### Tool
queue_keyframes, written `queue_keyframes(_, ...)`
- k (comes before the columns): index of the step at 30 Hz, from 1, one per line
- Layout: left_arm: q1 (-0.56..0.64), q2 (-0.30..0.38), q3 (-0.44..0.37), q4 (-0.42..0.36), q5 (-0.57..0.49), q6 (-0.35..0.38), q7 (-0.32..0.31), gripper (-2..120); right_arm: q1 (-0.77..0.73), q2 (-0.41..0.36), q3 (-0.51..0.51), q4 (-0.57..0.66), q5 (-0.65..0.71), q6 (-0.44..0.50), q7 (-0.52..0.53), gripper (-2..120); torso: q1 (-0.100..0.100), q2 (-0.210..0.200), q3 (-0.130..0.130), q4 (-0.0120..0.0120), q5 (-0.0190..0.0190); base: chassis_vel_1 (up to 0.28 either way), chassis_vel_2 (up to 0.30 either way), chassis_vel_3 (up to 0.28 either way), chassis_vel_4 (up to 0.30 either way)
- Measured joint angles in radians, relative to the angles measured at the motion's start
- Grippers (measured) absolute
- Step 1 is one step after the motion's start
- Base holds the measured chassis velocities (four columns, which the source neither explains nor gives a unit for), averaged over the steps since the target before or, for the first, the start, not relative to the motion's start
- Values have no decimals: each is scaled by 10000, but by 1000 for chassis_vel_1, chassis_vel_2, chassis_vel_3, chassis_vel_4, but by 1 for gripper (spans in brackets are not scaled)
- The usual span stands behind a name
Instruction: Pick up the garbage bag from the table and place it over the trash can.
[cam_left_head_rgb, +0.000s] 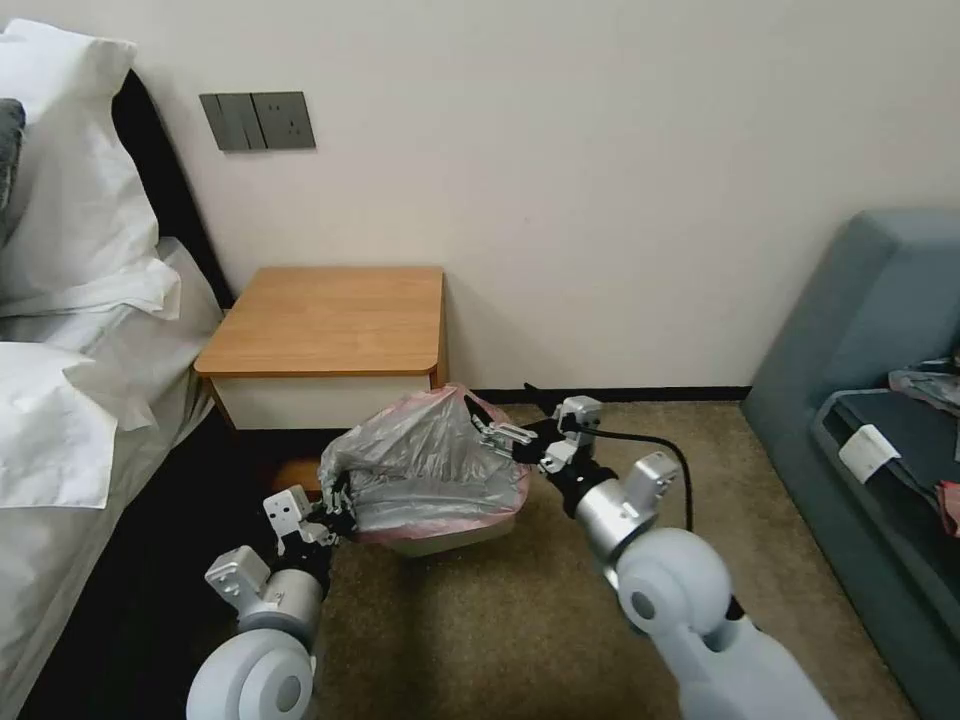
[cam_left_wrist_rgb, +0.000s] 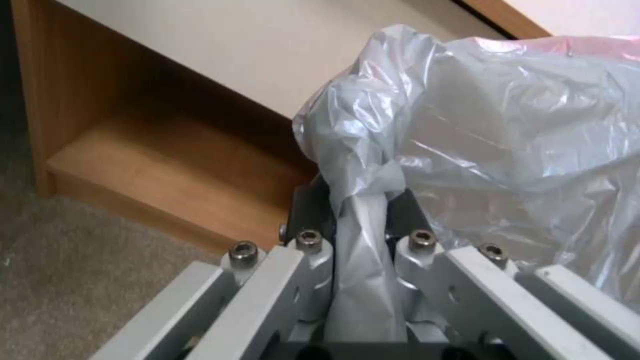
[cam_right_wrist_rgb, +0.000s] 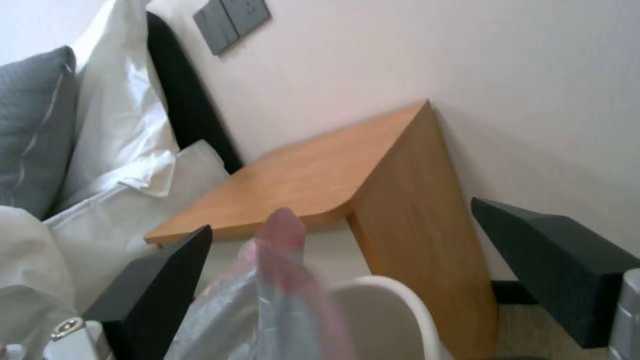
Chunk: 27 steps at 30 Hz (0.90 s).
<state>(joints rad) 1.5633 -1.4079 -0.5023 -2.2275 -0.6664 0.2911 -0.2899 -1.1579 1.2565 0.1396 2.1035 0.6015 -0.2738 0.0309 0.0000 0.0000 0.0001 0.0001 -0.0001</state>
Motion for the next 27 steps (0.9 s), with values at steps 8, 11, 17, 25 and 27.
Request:
queue_keyframes(8,-19,-5,-18,-23,0,-12,14,5,-178,-19,-56,28,377,-76,161,77,0,0,0,-1,0,0,0,0,0)
queue_keyframes(11,-34,-7,-26,-23,-2,-14,15,5,-217,-16,-66,96,622,-142,179,67,0,0,-1,-1,0,0,0,0,0)
queue_keyframes(17,-52,-9,-31,-8,-7,-20,23,5,-227,6,-65,122,1064,-319,219,45,0,0,-1,-1,0,0,0,0,0)
queue_keyframes(25,-82,2,-41,34,-19,-28,66,5,-198,23,-28,72,1082,-317,194,18,0,0,-1,-1,1,0,0,0,0)
queue_keyframes(27,-85,0,-42,50,-20,-28,71,5,-197,29,-25,78,1082,-316,175,12,0,0,-1,-1,1,0,0,0,0)
